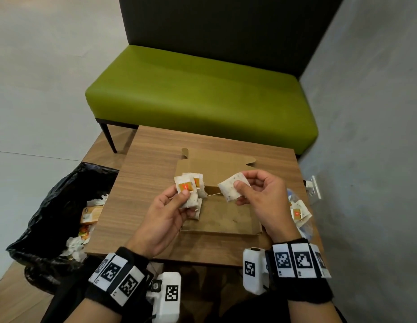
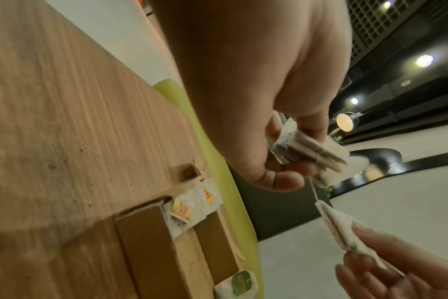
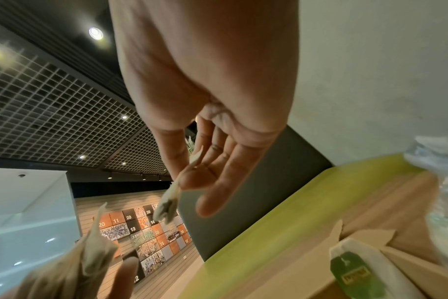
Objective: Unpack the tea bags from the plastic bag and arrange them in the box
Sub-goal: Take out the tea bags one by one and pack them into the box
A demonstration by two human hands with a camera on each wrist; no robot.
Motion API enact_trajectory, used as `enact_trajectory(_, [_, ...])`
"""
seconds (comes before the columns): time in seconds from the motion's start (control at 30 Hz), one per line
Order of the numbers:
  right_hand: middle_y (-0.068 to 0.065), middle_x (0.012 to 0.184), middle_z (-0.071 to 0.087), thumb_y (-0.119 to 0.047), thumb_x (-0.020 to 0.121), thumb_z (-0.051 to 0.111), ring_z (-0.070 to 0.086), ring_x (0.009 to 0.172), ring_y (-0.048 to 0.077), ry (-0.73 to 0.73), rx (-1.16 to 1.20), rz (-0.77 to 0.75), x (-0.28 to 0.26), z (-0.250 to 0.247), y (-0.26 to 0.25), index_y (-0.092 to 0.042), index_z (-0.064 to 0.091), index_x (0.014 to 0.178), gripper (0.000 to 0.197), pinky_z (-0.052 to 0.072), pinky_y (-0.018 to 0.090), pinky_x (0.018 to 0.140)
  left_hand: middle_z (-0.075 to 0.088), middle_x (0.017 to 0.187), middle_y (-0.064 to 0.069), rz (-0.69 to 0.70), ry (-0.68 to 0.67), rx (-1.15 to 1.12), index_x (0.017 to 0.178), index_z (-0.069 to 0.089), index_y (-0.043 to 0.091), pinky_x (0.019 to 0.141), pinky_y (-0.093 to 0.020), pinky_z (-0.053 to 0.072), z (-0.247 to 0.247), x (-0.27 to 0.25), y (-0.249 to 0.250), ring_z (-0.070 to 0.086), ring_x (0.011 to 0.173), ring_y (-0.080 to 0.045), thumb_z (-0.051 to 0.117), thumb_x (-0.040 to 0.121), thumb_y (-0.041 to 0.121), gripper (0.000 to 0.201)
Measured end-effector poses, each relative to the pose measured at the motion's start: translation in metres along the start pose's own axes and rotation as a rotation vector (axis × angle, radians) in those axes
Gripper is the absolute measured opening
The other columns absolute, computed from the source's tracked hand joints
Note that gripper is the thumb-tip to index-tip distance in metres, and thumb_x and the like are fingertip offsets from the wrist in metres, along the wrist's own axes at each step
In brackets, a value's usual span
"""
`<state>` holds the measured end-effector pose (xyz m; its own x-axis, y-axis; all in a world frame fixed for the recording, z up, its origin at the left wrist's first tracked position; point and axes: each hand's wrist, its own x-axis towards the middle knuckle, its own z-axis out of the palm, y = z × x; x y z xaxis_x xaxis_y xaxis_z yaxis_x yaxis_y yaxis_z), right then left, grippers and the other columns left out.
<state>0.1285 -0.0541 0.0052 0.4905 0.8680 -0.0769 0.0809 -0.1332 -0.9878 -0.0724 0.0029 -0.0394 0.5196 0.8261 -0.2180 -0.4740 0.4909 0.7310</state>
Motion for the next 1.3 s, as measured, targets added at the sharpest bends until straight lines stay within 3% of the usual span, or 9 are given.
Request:
enact_trajectory(0.17, [0.005,0.088,0.075,0.0,0.084,0.073,0.074,0.076,0.021,0.074,-0.044,-0.008,-0.002,-0.001,0.0,-0.015,0.069,0.094,0.018,0.061,0.036,0.057,0.072,0.108,-0.015,0.062,0.037,-0.099,0.118,0.065,0.007,0.071,-0.025,0.058,-0.004,0.0,0.008,0.069,0.087,-0.018,0.051,0.092,0.014,0.031])
enact_trajectory(0.33, [0.003,0.086,0.074,0.001,0.082,0.073,0.073,0.071,0.014,0.083,-0.079,-0.017,-0.003,-0.001,-0.005,-0.015,0.069,0.092,0.019,0.06,0.033,0.055,0.072,0.095,-0.006,0.124,0.105,-0.072,0.106,0.068,0.013,0.07,-0.024,0.056,-0.011,0.003,0.016,0.065,0.076,-0.012,0.054,0.091,0.016,0.021])
enact_trajectory(0.53, [0.006,0.088,0.072,0.0,0.085,0.073,0.072,0.062,0.026,-0.089,0.012,0.041,-0.006,0.032,-0.015,-0.012,0.067,0.091,0.015,0.061,0.035,0.055,0.07,0.099,-0.009,0.226,0.172,0.076,0.112,0.066,0.007,0.064,-0.022,0.052,-0.016,0.001,0.032,0.058,0.074,-0.013,0.058,0.089,0.021,0.028])
enact_trajectory(0.77, [0.017,0.094,0.071,0.001,0.086,0.071,0.073,0.063,0.03,-0.186,0.163,0.048,-0.009,0.095,-0.021,-0.006,0.065,0.095,0.013,0.061,0.037,0.057,0.07,0.088,-0.004,0.396,0.412,0.222,0.113,0.064,0.001,0.06,-0.022,0.049,-0.042,-0.002,0.048,0.054,0.066,-0.011,0.053,0.099,0.011,0.02])
enact_trajectory(0.9, [0.009,0.099,0.07,-0.01,0.088,0.073,0.075,0.069,0.025,-0.181,0.009,0.134,-0.001,0.122,0.004,-0.018,0.062,0.094,0.015,0.062,0.034,0.06,0.071,0.082,-0.002,0.366,0.484,0.279,0.112,0.066,0.001,0.058,-0.021,0.05,-0.057,-0.004,0.044,0.056,0.063,-0.01,0.056,0.099,0.012,0.02])
enact_trajectory(1.03, [-0.017,0.098,0.063,-0.043,0.088,0.07,0.061,0.091,0.004,-0.075,-0.584,-0.043,-0.001,0.121,0.023,-0.028,0.066,0.108,0.026,0.052,0.026,0.081,0.073,0.083,-0.006,0.315,0.452,0.334,0.11,0.068,0.003,0.055,-0.02,0.05,-0.055,-0.006,0.034,0.059,0.06,-0.009,0.06,0.096,0.012,0.018])
enact_trajectory(1.1, [-0.016,0.091,0.068,-0.042,0.087,0.07,0.064,0.086,0.003,-0.049,-0.424,-0.094,-0.004,0.115,0.023,-0.031,0.067,0.098,0.016,0.055,0.028,0.078,0.073,0.079,-0.006,0.28,0.412,0.35,0.109,0.067,0.003,0.054,-0.019,0.049,-0.049,-0.007,0.028,0.059,0.058,-0.009,0.061,0.095,0.012,0.018])
enact_trajectory(1.2, [-0.004,0.093,0.075,-0.03,0.089,0.072,0.071,0.081,0.015,-0.164,-0.098,-0.04,-0.012,0.107,0.021,-0.03,0.07,0.093,0.005,0.061,0.037,0.07,0.072,0.074,-0.003,0.239,0.342,0.369,0.108,0.068,0.004,0.054,-0.021,0.048,-0.039,-0.005,0.018,0.059,0.058,-0.01,0.063,0.093,0.011,0.018])
enact_trajectory(1.3, [-0.007,0.093,0.076,-0.025,0.092,0.069,0.07,0.078,0.008,-0.178,-0.185,-0.139,-0.015,0.099,0.025,-0.025,0.073,0.101,0.01,0.059,0.03,0.068,0.073,0.078,-0.002,0.224,0.299,0.411,0.108,0.07,0.007,0.054,-0.021,0.047,-0.03,-0.002,0.009,0.058,0.06,-0.008,0.063,0.093,0.013,0.018])
